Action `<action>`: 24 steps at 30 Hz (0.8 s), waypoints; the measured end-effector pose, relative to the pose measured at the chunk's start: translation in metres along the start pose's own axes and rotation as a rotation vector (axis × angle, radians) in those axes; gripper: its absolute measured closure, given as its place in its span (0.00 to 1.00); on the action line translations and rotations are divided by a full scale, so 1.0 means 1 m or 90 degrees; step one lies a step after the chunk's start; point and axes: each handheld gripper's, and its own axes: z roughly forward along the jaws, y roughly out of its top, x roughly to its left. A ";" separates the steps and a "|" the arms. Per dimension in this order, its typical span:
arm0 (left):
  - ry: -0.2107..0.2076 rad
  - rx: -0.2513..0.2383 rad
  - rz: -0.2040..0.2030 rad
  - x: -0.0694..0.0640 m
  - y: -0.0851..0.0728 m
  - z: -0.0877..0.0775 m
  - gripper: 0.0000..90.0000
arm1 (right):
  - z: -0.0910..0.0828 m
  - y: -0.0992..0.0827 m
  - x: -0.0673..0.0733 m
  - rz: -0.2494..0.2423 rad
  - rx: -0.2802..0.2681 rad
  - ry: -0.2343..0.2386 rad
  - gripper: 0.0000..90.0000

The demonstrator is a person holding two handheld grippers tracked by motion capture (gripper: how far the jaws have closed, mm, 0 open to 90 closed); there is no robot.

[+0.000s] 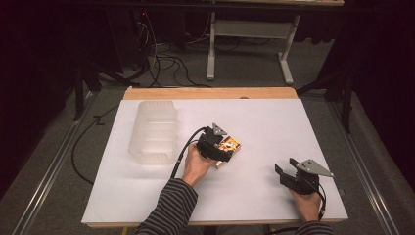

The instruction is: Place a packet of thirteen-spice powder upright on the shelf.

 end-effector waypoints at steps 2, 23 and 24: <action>0.002 0.004 0.003 0.000 0.000 0.001 0.25 | 0.000 0.000 0.000 -0.001 -0.001 0.000 0.41; 0.019 0.038 0.028 -0.004 0.020 0.030 0.25 | -0.001 0.000 0.000 0.002 -0.005 0.002 0.41; 0.022 0.041 0.030 -0.004 0.020 0.033 0.25 | -0.001 0.000 -0.001 0.002 -0.006 0.002 0.41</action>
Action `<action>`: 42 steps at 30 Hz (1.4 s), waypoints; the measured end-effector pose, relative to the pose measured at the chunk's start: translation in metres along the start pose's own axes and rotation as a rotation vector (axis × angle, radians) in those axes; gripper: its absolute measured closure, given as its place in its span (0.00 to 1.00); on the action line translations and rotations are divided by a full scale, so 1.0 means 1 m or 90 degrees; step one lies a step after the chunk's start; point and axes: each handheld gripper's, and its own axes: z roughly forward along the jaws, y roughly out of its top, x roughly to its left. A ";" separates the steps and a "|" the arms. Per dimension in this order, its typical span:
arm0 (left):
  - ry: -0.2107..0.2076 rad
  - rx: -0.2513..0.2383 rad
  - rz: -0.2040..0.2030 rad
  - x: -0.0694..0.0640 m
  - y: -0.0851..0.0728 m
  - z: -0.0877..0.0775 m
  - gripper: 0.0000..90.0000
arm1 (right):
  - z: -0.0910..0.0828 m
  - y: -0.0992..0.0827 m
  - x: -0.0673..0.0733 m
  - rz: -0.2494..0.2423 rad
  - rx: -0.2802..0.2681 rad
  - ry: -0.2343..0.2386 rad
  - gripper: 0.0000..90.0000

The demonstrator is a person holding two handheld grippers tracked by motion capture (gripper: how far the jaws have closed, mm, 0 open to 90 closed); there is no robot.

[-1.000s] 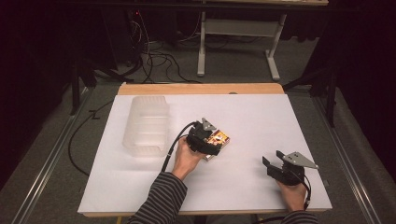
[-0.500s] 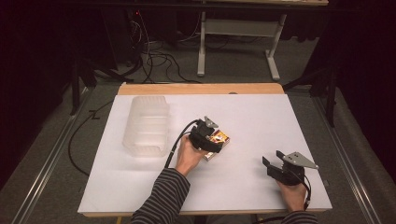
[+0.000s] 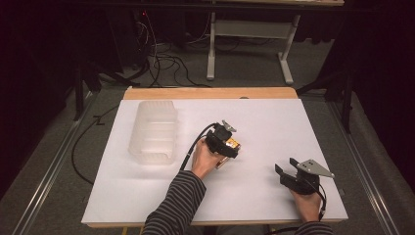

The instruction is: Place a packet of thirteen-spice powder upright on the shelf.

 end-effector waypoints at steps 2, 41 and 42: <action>0.002 0.005 -0.003 0.002 0.000 0.004 0.25 | 0.000 0.000 0.000 0.000 -0.001 0.000 0.41; -0.022 0.012 0.022 -0.005 0.002 0.003 0.37 | -0.001 0.000 0.000 -0.003 -0.002 -0.001 0.41; -0.023 0.007 0.022 -0.005 0.002 0.001 0.37 | 0.000 0.000 0.000 -0.003 -0.002 -0.001 0.41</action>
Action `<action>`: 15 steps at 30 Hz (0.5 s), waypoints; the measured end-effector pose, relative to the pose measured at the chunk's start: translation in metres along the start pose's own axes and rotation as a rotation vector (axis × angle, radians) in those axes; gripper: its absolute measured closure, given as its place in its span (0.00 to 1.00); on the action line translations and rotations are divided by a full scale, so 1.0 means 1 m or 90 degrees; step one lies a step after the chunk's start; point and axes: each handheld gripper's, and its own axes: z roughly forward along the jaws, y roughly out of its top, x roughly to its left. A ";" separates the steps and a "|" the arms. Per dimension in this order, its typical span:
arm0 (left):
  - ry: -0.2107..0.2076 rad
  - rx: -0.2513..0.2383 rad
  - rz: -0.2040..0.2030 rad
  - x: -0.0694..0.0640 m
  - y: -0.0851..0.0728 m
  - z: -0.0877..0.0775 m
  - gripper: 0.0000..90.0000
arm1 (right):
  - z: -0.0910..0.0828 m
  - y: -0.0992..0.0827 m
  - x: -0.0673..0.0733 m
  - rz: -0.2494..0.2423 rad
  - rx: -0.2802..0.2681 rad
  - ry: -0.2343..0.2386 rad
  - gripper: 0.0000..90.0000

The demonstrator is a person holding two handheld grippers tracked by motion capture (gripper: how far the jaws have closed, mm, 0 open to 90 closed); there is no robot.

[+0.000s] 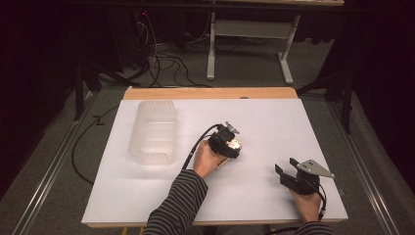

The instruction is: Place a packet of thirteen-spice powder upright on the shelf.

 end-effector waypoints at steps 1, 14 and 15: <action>-0.001 -0.005 -0.001 0.000 0.000 -0.003 0.37 | 0.000 0.000 0.000 0.000 0.000 0.000 0.41; -0.004 -0.038 -0.015 0.001 -0.005 -0.021 0.37 | -0.001 0.000 0.000 0.005 -0.002 0.000 0.40; -0.004 -0.038 -0.015 0.001 -0.005 -0.021 0.37 | -0.001 0.000 0.000 0.004 -0.003 0.001 0.40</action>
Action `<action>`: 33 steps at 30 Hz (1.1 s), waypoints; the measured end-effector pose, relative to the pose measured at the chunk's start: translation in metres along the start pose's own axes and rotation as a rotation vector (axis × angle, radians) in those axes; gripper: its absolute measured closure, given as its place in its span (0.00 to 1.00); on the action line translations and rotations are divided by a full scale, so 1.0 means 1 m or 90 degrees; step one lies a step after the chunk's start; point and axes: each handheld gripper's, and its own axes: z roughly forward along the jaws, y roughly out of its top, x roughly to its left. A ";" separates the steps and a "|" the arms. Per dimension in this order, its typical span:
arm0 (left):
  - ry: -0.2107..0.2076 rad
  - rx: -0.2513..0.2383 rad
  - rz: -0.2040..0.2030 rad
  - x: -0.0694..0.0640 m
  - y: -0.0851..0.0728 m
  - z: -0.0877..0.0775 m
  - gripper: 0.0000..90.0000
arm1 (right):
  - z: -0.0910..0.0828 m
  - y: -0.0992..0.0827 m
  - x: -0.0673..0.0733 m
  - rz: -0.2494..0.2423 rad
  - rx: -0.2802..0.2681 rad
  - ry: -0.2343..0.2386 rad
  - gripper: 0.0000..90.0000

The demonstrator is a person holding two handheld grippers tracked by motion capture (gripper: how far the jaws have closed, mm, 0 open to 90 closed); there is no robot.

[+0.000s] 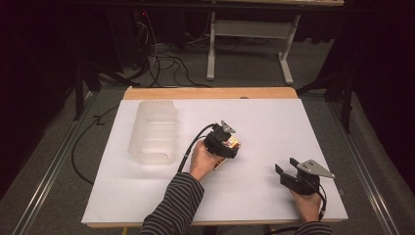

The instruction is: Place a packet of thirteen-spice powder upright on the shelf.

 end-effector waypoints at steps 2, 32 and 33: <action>0.006 -0.004 0.002 0.001 -0.001 -0.005 0.37 | 0.000 0.000 0.000 -0.003 0.000 0.001 0.40; 0.036 -0.075 -0.011 0.005 -0.009 -0.054 0.37 | 0.000 0.000 -0.001 -0.003 0.000 0.005 0.40; 0.036 -0.080 -0.012 0.005 -0.009 -0.057 0.37 | 0.000 0.000 0.000 -0.003 0.000 0.005 0.40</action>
